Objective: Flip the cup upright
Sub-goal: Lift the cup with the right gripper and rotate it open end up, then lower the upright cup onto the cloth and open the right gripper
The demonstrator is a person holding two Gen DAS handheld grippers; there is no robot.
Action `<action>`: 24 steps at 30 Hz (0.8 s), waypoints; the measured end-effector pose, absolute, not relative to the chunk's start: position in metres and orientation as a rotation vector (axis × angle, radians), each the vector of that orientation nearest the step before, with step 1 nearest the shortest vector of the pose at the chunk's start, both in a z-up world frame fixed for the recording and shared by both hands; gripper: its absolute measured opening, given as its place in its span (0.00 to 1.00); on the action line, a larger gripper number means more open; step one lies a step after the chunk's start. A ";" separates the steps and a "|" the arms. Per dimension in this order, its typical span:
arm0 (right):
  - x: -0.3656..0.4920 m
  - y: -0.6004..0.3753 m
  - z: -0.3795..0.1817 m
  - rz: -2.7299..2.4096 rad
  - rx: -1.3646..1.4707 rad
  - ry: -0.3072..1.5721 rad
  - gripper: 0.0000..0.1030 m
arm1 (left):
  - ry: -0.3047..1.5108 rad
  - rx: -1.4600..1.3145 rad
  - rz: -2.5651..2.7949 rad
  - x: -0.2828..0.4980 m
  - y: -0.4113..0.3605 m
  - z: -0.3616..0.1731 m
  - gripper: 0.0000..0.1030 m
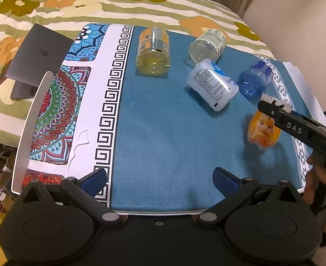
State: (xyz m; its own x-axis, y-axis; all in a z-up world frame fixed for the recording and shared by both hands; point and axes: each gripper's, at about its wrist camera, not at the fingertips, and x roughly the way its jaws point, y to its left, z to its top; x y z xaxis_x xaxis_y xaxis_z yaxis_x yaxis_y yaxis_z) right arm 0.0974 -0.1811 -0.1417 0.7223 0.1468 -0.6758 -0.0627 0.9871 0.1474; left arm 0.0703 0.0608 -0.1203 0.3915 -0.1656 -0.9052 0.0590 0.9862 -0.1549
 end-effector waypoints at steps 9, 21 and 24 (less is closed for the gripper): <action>0.069 -0.180 -0.159 0.113 -0.012 0.569 0.66 | 1.185 -0.088 -0.158 0.063 0.052 -0.126 1.00; 0.054 -0.186 -0.159 0.137 0.023 0.662 0.73 | 1.179 -0.093 -0.169 0.057 0.039 -0.122 1.00; 0.054 -0.188 -0.161 0.122 0.048 0.676 1.00 | 1.178 -0.091 -0.167 0.057 0.038 -0.122 1.00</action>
State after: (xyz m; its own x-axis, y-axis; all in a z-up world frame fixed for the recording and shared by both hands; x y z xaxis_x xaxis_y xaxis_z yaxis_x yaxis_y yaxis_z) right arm 0.0542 -0.1877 -0.1607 0.7731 0.1286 -0.6211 -0.0974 0.9917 0.0842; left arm 0.0572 0.0382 -0.1222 0.3725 -0.1779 -0.9108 0.0824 0.9839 -0.1585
